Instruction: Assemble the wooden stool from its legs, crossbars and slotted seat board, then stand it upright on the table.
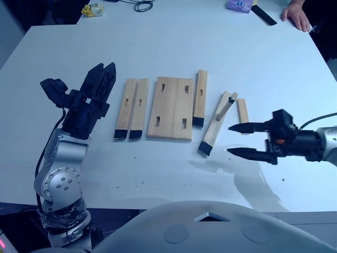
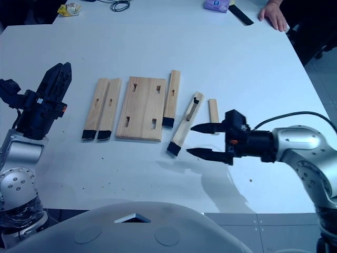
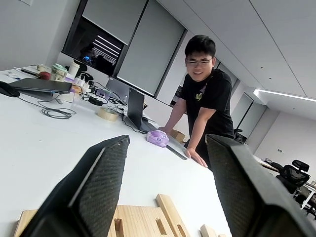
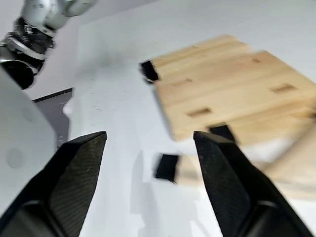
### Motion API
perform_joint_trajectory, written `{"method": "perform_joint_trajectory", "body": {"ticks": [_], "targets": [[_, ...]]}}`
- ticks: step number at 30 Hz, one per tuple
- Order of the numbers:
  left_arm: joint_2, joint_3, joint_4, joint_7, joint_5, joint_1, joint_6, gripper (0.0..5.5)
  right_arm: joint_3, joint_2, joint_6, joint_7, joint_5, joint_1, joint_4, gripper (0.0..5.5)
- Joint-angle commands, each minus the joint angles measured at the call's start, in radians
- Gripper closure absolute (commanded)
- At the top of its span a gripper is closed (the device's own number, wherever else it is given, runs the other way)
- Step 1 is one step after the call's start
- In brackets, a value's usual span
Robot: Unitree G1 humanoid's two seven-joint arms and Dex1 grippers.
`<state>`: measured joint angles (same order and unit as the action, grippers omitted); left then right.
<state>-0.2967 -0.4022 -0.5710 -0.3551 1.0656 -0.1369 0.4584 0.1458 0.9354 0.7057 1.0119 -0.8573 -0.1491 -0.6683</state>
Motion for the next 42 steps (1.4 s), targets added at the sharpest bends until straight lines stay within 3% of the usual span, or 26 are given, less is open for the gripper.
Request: {"method": "perform_joint_trajectory", "body": {"ticks": [1, 7, 12, 17, 25, 37, 42], "targets": [[0.009, 0.024, 0.041, -0.003, -0.015, 0.016, -0.014, 2.64, -0.153, -0.111, 0.09, -0.243, 0.123, 0.127, 0.027, 2.25], [-0.009, 0.048, 0.094, -0.021, -0.026, 0.048, -0.012, 2.64, -0.293, -0.307, 0.219, -0.521, 0.191, 0.185, 0.022, 2.25], [-0.026, 0.07, 0.137, -0.04, -0.034, 0.091, 0.0, 2.64, -0.362, -0.33, 0.253, -0.576, 0.233, 0.172, -0.027, 2.25], [-0.032, 0.071, 0.147, -0.045, -0.039, 0.101, 0.001, 2.64, -0.457, -0.267, 0.213, -0.629, 0.425, 0.208, -0.011, 2.25], [-0.019, 0.064, 0.144, -0.041, -0.058, 0.104, -0.029, 2.64, -0.53, -0.25, 0.183, -0.573, 0.539, 0.244, 0.086, 2.25], [-0.003, 0.047, 0.118, -0.034, -0.058, 0.068, -0.055, 2.64, -0.506, -0.036, -0.012, -0.354, 0.676, 0.239, 0.197, 2.25], [0.013, 0.053, 0.105, -0.029, -0.064, 0.047, -0.071, 2.64, -0.468, -0.018, -0.086, -0.297, 0.709, 0.269, 0.253, 2.25]]}}
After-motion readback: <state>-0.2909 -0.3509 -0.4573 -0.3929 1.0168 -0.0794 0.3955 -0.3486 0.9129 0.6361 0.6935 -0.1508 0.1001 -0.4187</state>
